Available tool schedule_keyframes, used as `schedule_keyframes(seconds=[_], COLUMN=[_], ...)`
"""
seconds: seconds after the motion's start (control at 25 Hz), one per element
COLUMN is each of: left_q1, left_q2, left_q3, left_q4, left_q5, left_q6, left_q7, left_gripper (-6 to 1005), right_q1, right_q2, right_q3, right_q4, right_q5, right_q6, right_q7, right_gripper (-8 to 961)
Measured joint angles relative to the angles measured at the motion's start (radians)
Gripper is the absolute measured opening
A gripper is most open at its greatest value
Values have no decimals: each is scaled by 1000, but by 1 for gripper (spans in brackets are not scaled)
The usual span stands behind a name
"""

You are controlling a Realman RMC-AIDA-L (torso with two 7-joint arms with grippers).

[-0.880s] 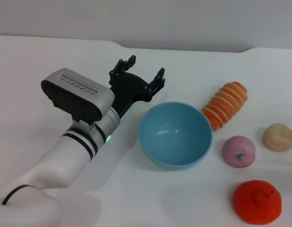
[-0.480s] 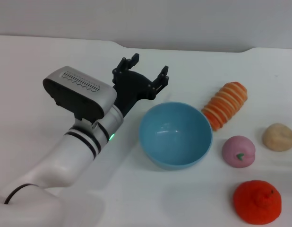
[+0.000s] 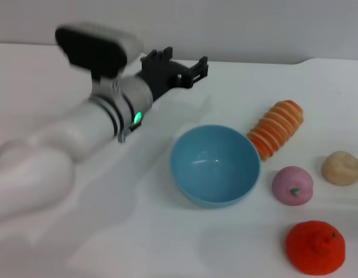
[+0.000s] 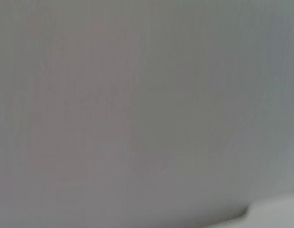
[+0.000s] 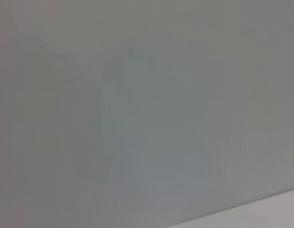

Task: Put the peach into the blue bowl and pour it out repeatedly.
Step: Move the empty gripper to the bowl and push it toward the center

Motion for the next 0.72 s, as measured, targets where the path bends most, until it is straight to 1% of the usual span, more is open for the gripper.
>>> schedule_keyframes(seconds=[0.08,0.16,0.24,0.28,0.36,0.48,0.56,0.6,0.72], left_q1=[-5,-9,-17,-23,-51,-114,-146,-155,-179], left_q2=[-1,-10,-23,-27,-27,-24,-25,-26,-27], left_q3=[-98,-216,-350,-398,-489,-613,-668,-680,-676], left_q4=[55,121,185,206,227,218,202,195,165], left_q5=[50,81,88,87,84,87,88,89,90], left_q6=[173,360,563,640,803,1015,1121,1154,1205], left_q7=[15,59,145,179,244,301,327,336,344], left_gripper=[786,786,786,786,786,786,786,785,785], right_q1=[0,0,1,2,4,7,9,10,11], right_q2=[0,0,-1,-1,-1,-2,-2,-2,-2], right_q3=[1,4,5,6,7,8,8,8,9], right_q4=[-1,-1,-2,-2,-2,-3,-3,-3,-3], right_q5=[0,0,0,0,0,0,1,1,1], right_q6=[0,0,0,0,0,-1,-3,-3,-2], right_q7=[0,0,0,0,0,0,0,0,0], right_gripper=[666,666,666,665,665,665,665,665,664])
